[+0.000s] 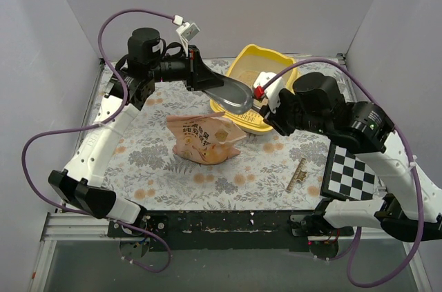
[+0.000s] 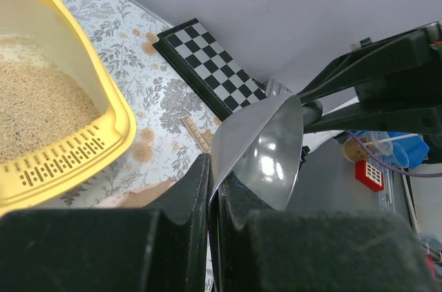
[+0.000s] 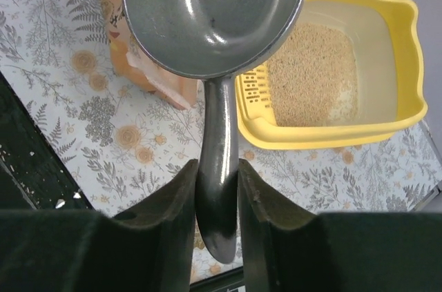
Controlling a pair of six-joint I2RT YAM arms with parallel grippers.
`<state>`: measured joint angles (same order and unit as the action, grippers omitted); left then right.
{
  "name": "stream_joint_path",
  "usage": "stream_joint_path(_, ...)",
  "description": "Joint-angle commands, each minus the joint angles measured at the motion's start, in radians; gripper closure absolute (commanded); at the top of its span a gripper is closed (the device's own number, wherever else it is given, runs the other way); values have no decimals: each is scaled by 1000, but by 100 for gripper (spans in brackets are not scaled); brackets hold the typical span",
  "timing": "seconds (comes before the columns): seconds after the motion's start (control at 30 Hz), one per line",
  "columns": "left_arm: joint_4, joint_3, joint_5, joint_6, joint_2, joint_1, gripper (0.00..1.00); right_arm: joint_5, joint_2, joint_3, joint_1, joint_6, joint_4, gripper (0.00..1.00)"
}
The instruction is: Fill the litter box with clean litter
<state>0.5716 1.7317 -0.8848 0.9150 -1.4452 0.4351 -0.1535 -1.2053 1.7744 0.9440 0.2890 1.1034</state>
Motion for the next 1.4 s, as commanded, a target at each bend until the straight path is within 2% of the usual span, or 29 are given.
stream_joint_path(0.0,-41,-32,-63,67,40,-45,100,52,114,-45,4,38,-163,57)
stream_joint_path(0.2,-95,-60,-143,199,35,-93,100,140,227,-159,6,99,-296,43)
stream_joint_path(0.37,-163,-109,-184,314,45,-116,100,196,211,-164,4,95,-339,41)
stream_joint_path(0.53,-222,-153,-210,412,57,-127,100,256,210,-228,4,70,-459,41)
stream_joint_path(0.73,-285,-204,-238,492,81,-147,100,295,188,-247,4,53,-531,41)
stream_joint_path(0.97,-374,-245,-279,568,100,-164,100,289,204,-283,4,44,-583,43)
stream_joint_path(1.37,-435,-268,-307,619,114,-170,100,290,208,-303,4,30,-599,58)
